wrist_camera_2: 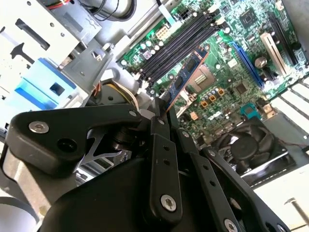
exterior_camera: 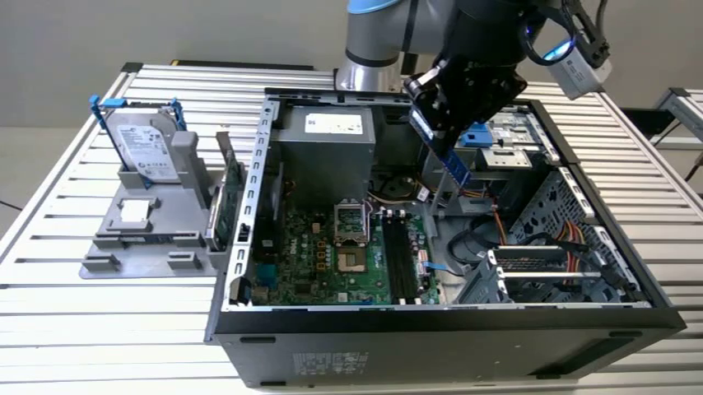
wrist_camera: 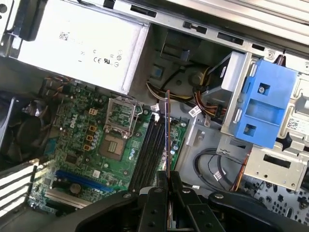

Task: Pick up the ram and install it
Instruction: 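Insert the ram into the slot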

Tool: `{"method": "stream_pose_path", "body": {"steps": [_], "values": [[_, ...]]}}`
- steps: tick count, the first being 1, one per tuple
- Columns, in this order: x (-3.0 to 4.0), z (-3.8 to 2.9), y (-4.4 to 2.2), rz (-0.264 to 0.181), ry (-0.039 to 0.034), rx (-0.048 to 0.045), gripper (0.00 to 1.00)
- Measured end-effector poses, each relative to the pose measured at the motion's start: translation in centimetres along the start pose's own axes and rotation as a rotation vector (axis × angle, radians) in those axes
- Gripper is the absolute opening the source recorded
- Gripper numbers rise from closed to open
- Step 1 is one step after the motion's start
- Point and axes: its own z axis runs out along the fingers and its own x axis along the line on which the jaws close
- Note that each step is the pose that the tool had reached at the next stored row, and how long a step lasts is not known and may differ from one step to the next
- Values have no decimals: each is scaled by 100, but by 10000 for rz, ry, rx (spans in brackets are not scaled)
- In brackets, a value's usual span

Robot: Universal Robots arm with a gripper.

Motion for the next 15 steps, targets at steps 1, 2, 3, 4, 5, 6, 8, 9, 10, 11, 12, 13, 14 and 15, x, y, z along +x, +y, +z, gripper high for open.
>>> {"method": "stream_pose_path", "body": {"steps": [1, 2, 3, 4, 5, 6, 8, 9, 10, 11, 12, 13, 14, 15], "values": [[0, 0, -1, 82, -2, -2, 0], [0, 0, -2, 174, -5, -5, 0], [1, 0, -2, 268, -8, -7, 0], [1, 0, -3, 345, -10, -10, 0], [0, 0, -3, 418, -13, -13, 0], [0, 0, -4, 489, -15, -14, 0], [0, 0, -5, 637, -19, -19, 0], [-1, 0, -6, 708, -21, -21, 0], [-1, 1, -6, 781, -24, -24, 0], [-1, 1, -7, 850, -26, -26, 0], [-2, 1, -8, 910, -28, -28, 0], [-4, 1, -9, 972, -30, -29, 0], [-5, 1, -9, 1030, -32, -31, 0], [-6, 1, -10, 1088, -34, -33, 0]]}}
